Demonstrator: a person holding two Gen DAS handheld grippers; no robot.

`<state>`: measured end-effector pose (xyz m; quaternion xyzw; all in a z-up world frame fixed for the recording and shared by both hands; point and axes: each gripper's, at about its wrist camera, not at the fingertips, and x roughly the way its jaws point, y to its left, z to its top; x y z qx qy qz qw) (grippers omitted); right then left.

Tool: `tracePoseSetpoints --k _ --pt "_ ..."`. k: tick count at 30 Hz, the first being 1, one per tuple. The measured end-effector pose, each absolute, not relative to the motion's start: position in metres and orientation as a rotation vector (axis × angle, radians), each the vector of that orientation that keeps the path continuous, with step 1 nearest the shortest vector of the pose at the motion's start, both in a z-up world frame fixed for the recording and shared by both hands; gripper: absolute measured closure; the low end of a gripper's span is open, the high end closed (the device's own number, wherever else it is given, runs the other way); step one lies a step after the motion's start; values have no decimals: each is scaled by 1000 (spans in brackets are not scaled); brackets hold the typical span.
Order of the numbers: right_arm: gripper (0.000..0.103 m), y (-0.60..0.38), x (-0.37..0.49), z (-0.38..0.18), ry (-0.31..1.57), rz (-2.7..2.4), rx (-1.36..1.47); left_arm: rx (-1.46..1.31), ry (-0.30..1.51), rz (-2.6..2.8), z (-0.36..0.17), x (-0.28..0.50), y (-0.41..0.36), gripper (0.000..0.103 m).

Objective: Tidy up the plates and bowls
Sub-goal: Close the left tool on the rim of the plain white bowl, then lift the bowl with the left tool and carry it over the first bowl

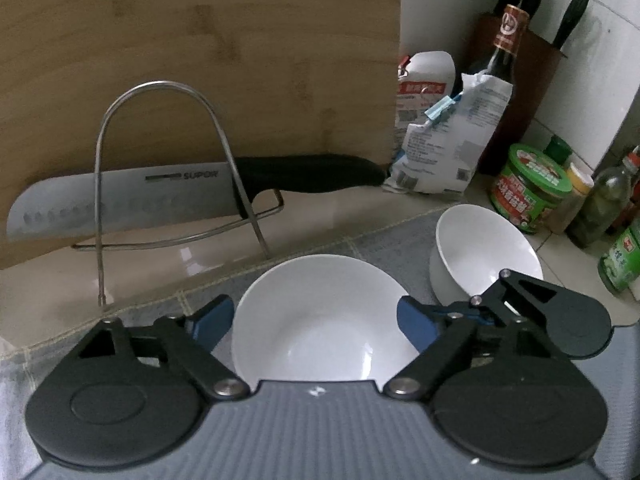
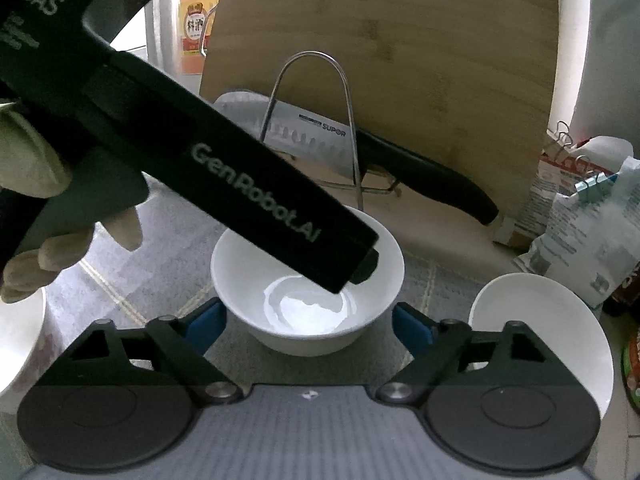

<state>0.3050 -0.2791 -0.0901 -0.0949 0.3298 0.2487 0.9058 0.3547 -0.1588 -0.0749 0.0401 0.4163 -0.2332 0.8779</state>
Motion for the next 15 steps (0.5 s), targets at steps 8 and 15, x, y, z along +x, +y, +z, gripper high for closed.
tracePoseSetpoints --k 8,15 --pt "13 -280 309 -91 677 520 -202 101 884 -491 -80 359 -160 16" --pt "13 -279 309 -90 676 521 -203 107 893 -499 -83 361 -161 20"
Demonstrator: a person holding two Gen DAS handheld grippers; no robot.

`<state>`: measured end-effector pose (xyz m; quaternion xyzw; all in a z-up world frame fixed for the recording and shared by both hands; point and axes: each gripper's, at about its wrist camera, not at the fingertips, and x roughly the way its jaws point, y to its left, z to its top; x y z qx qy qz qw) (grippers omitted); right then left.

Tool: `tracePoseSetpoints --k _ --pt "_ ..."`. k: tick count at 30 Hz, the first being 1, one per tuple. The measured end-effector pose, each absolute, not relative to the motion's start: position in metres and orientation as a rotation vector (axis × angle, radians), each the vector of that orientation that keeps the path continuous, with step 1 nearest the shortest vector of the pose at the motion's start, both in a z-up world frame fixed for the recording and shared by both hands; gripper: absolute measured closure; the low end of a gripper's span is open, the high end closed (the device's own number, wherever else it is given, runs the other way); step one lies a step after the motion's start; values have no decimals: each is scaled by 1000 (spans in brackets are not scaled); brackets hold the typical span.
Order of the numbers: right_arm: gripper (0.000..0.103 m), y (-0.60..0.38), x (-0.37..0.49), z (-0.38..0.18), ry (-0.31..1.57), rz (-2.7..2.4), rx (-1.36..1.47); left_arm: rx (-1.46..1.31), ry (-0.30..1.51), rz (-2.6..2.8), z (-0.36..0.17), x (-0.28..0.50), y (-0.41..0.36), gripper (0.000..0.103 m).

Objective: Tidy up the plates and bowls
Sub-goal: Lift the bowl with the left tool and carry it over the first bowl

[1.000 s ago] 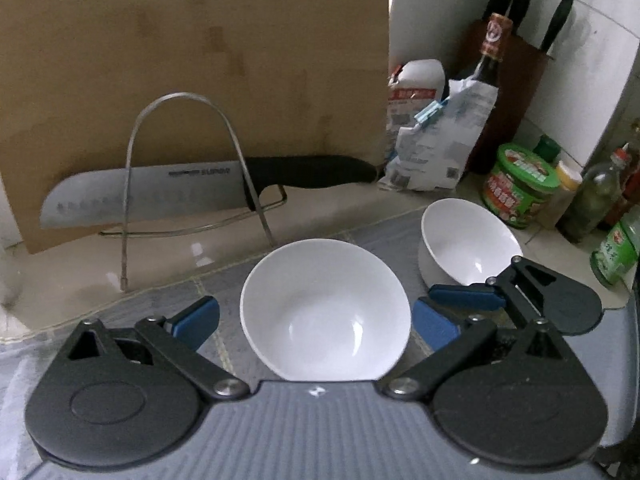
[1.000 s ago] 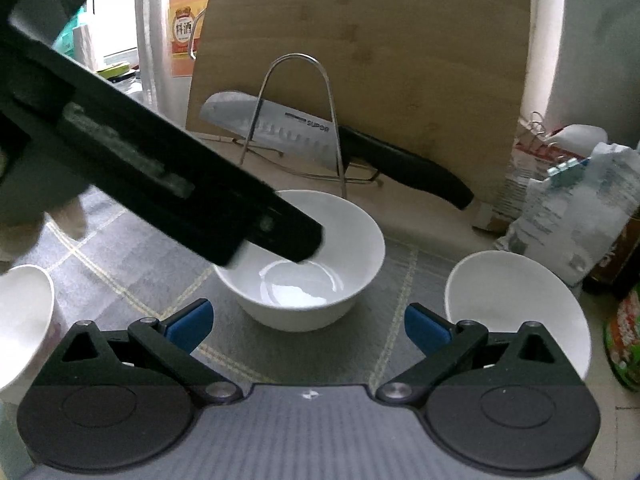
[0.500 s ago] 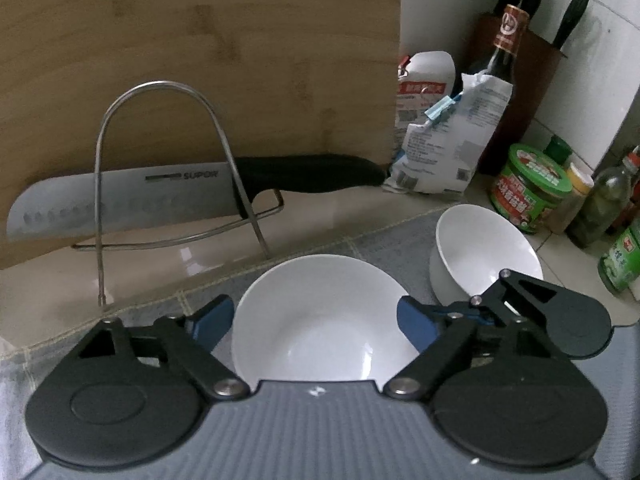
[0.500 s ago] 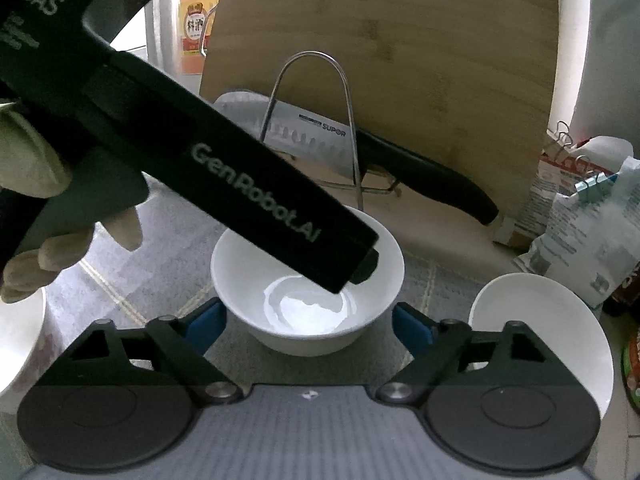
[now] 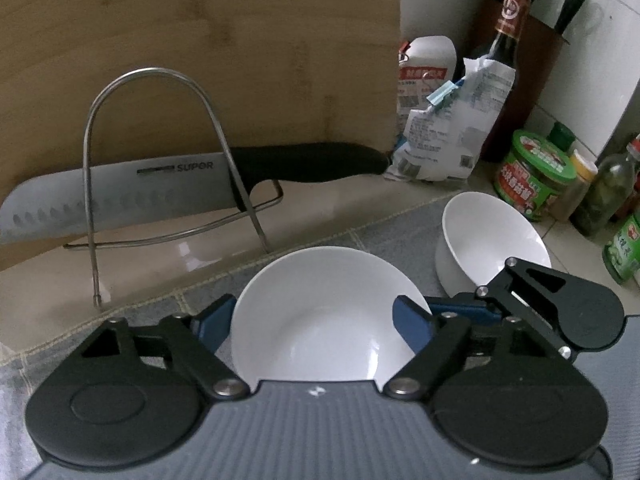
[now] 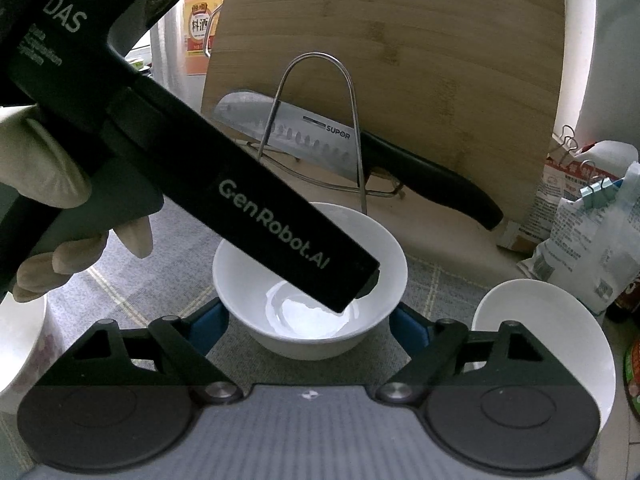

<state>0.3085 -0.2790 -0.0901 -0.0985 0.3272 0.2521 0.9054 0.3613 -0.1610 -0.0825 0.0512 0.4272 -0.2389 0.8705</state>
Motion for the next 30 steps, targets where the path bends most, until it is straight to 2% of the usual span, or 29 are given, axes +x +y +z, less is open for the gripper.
tracePoseSetpoints --k 30 --pt "13 -270 253 -40 633 584 -244 80 835 -509 -35 297 -140 20"
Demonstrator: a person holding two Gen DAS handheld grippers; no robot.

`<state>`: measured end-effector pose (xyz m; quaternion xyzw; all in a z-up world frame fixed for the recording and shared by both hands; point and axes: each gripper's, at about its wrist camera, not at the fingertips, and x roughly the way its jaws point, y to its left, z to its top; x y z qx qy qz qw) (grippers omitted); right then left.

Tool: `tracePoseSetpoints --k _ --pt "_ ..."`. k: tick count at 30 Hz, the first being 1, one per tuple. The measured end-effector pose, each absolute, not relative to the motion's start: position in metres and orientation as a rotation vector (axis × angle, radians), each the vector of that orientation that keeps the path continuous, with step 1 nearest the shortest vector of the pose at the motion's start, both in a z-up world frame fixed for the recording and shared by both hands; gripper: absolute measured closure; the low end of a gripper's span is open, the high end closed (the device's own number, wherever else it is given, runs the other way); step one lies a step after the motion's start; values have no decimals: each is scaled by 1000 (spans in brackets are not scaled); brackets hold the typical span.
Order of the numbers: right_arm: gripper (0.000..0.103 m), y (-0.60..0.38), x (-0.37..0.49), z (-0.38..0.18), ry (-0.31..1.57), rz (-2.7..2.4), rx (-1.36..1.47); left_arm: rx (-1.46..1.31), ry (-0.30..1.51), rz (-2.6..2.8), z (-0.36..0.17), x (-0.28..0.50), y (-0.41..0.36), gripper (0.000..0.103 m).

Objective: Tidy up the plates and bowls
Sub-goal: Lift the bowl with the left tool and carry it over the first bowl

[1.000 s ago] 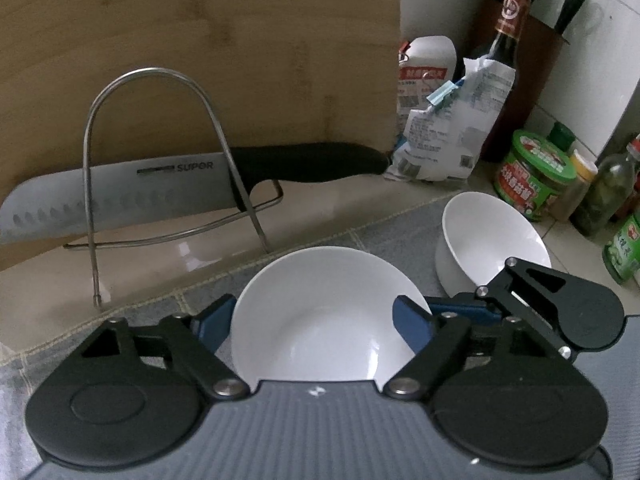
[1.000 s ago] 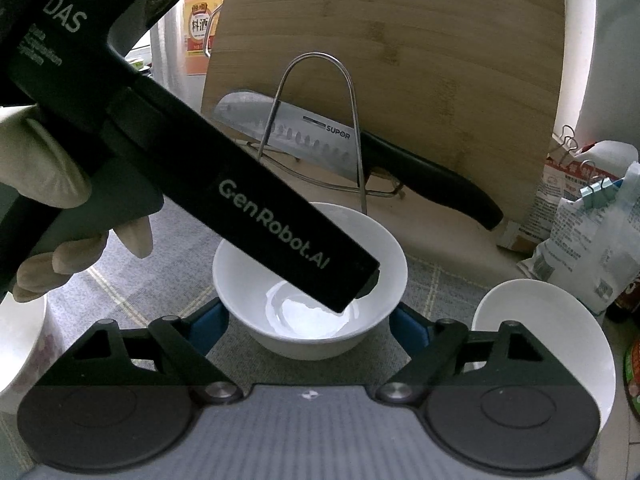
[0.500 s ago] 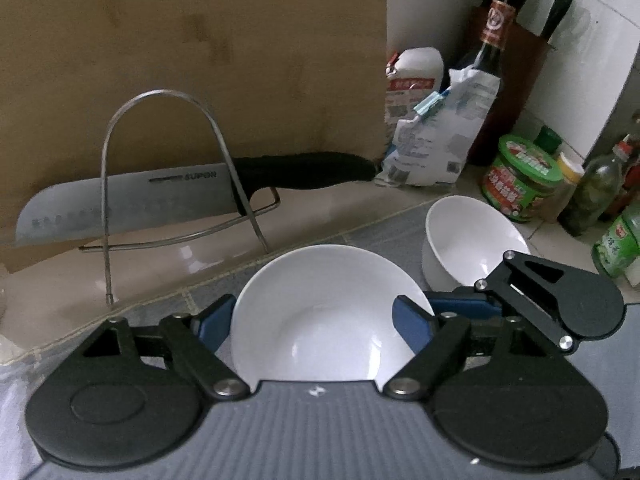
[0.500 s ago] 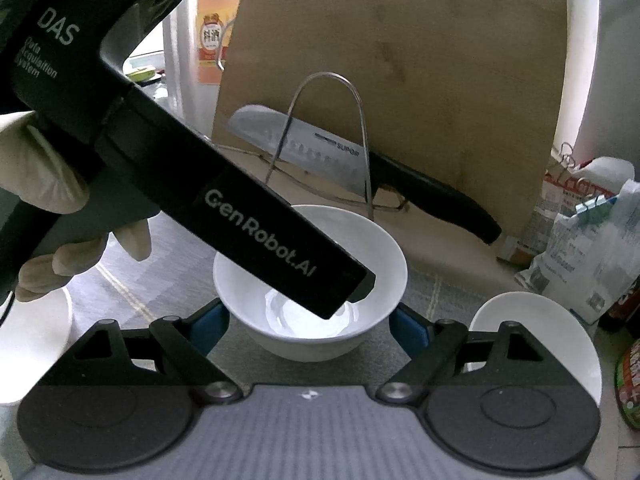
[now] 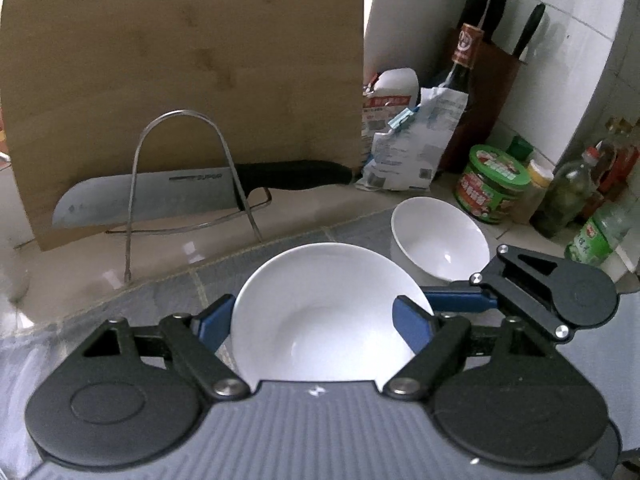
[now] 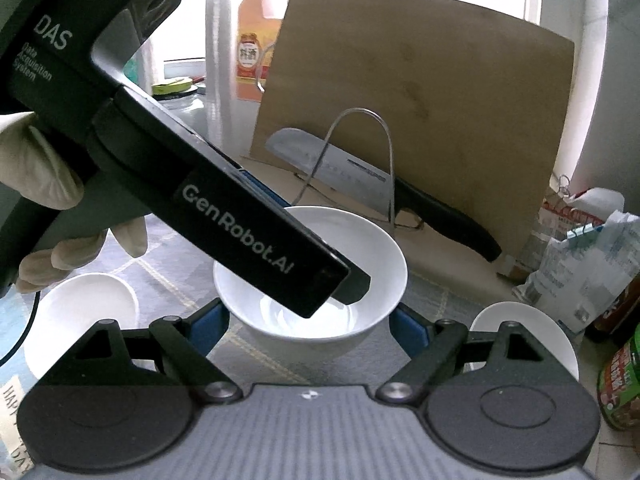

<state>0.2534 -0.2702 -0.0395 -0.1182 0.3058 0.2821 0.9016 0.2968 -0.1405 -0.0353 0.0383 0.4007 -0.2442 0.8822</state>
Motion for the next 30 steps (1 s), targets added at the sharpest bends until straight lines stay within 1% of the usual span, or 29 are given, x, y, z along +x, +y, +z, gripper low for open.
tracePoseSetpoints --k 11,30 --pt "13 -258 228 -24 605 627 -258 91 800 -474 -17 263 -125 20" --pt "13 -224 185 -19 584 754 -287 57 789 -361 -11 203 -88 20"
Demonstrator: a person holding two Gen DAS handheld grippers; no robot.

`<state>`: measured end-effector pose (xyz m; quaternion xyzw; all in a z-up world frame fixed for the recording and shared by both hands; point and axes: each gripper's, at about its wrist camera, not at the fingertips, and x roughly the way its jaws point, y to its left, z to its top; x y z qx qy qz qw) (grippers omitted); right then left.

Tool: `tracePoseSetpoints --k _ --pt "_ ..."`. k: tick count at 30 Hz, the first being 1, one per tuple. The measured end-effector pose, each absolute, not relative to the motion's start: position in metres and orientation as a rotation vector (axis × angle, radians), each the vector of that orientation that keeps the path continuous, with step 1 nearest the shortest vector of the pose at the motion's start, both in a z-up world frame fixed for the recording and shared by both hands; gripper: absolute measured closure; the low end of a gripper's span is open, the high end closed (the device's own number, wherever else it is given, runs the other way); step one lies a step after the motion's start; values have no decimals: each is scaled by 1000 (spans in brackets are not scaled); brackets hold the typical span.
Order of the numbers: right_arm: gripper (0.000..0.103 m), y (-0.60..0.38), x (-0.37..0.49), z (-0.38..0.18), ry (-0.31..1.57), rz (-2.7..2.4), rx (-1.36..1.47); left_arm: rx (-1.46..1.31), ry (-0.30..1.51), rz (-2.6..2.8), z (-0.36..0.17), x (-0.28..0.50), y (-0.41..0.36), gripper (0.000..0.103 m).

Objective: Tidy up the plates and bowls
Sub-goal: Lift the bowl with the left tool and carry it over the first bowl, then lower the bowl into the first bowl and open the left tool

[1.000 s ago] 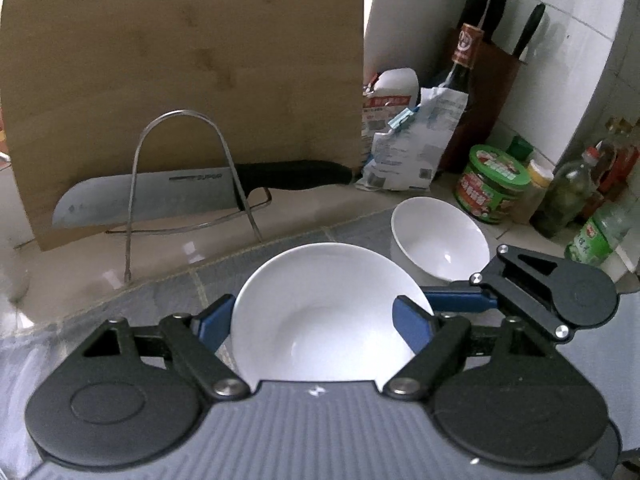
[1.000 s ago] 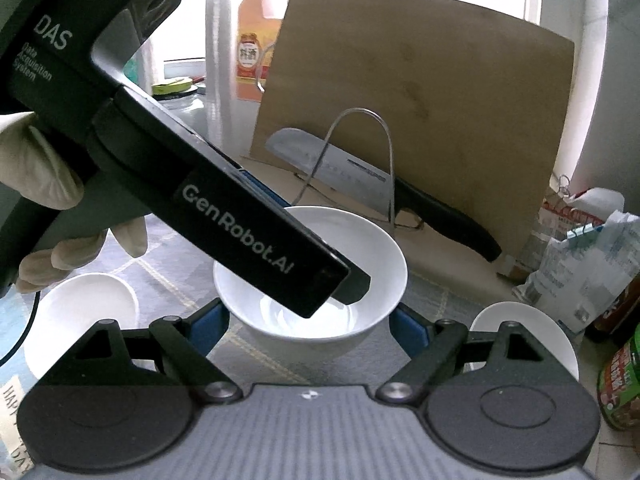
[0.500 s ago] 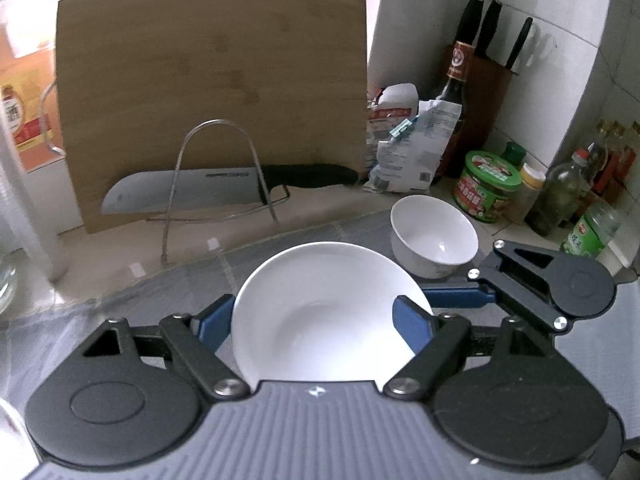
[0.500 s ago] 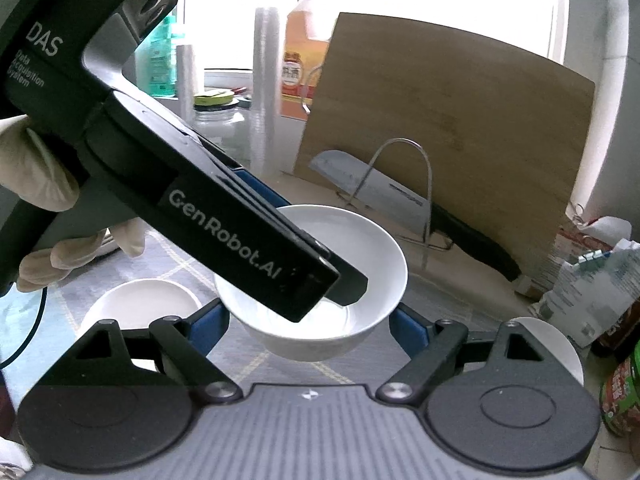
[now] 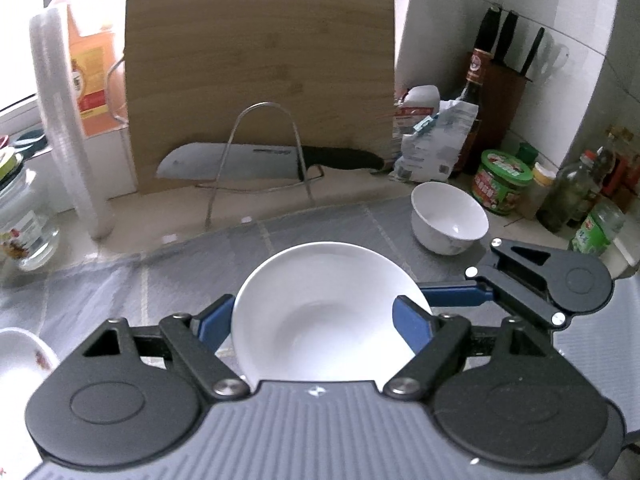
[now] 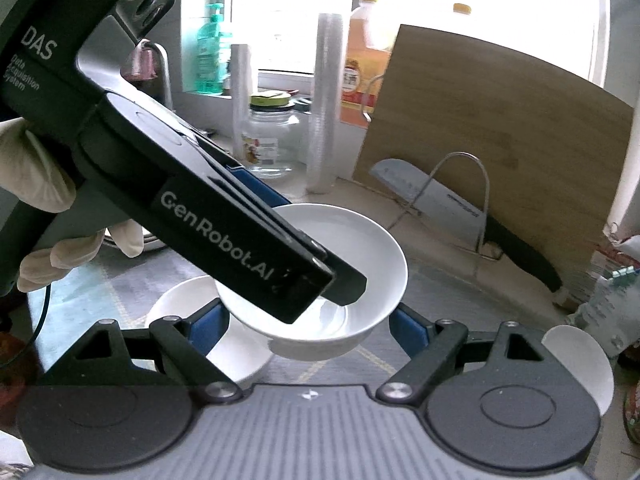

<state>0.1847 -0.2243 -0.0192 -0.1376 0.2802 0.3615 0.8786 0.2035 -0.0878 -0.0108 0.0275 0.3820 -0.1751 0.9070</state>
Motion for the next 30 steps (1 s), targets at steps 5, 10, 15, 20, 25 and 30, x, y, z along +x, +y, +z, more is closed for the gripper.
tracePoseSetpoints --k 5,10,15,20,25,30 --pt "13 -215 178 -23 589 789 -295 45 793 -330 -12 193 -78 20" --pt "13 -205 175 -27 600 820 -297 34 800 -303 -15 183 -68 20" --pt "13 -198 173 -33 618 845 -292 20 815 -287 -22 177 -60 20" --pt "13 -193 172 -41 645 862 -292 19 832 -283 -30 173 -56 20" --pt "13 -189 173 -49 668 871 -286 23 841 -277 -37 170 -54 20" --pt "13 -188 172 -53 679 877 -287 7 851 -277 -41 170 -50 20"
